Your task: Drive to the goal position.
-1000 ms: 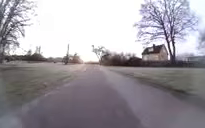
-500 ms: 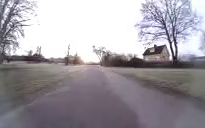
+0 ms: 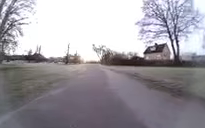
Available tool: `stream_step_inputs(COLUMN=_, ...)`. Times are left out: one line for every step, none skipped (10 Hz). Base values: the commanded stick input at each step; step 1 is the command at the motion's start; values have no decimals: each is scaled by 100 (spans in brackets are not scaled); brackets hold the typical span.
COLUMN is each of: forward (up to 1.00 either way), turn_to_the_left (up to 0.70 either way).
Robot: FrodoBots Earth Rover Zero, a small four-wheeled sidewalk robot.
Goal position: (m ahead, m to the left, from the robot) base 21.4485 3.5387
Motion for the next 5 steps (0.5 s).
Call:
stream_step_inputs(forward=100, turn_to_the_left=0)
stream_step_inputs(forward=100, turn_to_the_left=0)
stream_step_inputs(forward=100, turn_to_the_left=0)
stream_step_inputs(forward=100, turn_to_the_left=0)
stream_step_inputs(forward=100, turn_to_the_left=0)
